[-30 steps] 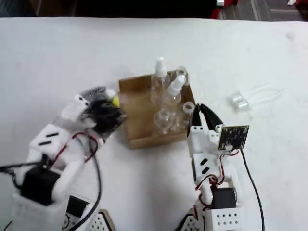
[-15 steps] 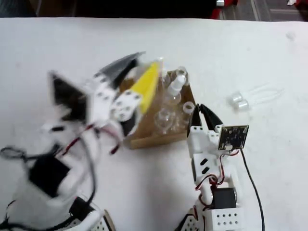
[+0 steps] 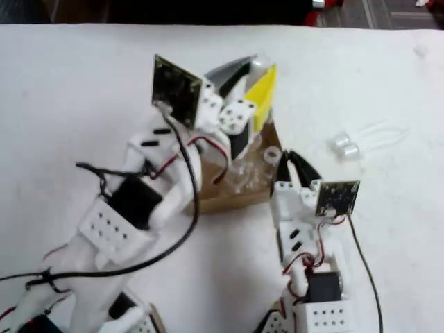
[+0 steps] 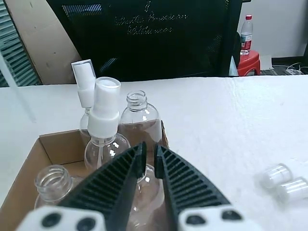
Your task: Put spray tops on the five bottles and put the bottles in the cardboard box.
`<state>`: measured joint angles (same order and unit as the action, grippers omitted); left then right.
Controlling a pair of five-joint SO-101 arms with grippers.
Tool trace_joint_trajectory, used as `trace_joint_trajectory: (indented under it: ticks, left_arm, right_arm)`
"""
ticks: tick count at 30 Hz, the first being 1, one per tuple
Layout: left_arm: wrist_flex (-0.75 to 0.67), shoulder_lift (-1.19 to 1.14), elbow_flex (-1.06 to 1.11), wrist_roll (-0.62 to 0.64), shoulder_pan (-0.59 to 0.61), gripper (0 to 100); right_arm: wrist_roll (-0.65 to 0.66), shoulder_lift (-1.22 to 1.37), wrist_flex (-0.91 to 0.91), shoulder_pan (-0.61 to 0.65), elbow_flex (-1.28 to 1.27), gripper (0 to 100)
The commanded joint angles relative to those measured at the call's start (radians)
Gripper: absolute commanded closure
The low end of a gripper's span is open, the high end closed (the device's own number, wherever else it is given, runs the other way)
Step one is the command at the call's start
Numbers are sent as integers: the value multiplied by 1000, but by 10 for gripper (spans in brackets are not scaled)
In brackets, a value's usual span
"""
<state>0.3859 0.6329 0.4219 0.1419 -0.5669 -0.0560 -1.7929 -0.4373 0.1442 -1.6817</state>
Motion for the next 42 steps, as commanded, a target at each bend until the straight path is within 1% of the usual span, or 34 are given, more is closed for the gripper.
trace_joint_trajectory:
  ticks: [1, 3, 6, 24, 27, 32, 36, 39, 42]
  left_arm:
    - [-28, 2, -2, 51, -12, 976]
    - [-34, 2, 21, 86, -8, 976]
    - [-26, -5, 31, 97, -7, 976]
    - [-44, -2, 144, 97, -5, 976]
    - [-100, -5, 201, 91, -4, 976]
    - [-233, 1, 333, 80, -2, 976]
    - [-347, 2, 433, -25, -4, 976]
    - [-387, 2, 489, -54, -4, 976]
    - [-390, 2, 522, -55, -4, 976]
  right_arm:
    - [12, -7, -4, -13, -8, 981]
    - [12, -7, -4, -13, -8, 981]
    - [12, -7, -4, -13, -8, 981]
    - [12, -7, -4, -13, -8, 981]
    - [12, -7, -4, -13, -8, 981]
    - [12, -7, -4, -13, -8, 981]
    - [12, -7, -4, -13, -8, 981]
    - [12, -7, -4, -13, -8, 981]
    - [12, -7, -4, -13, -8, 981]
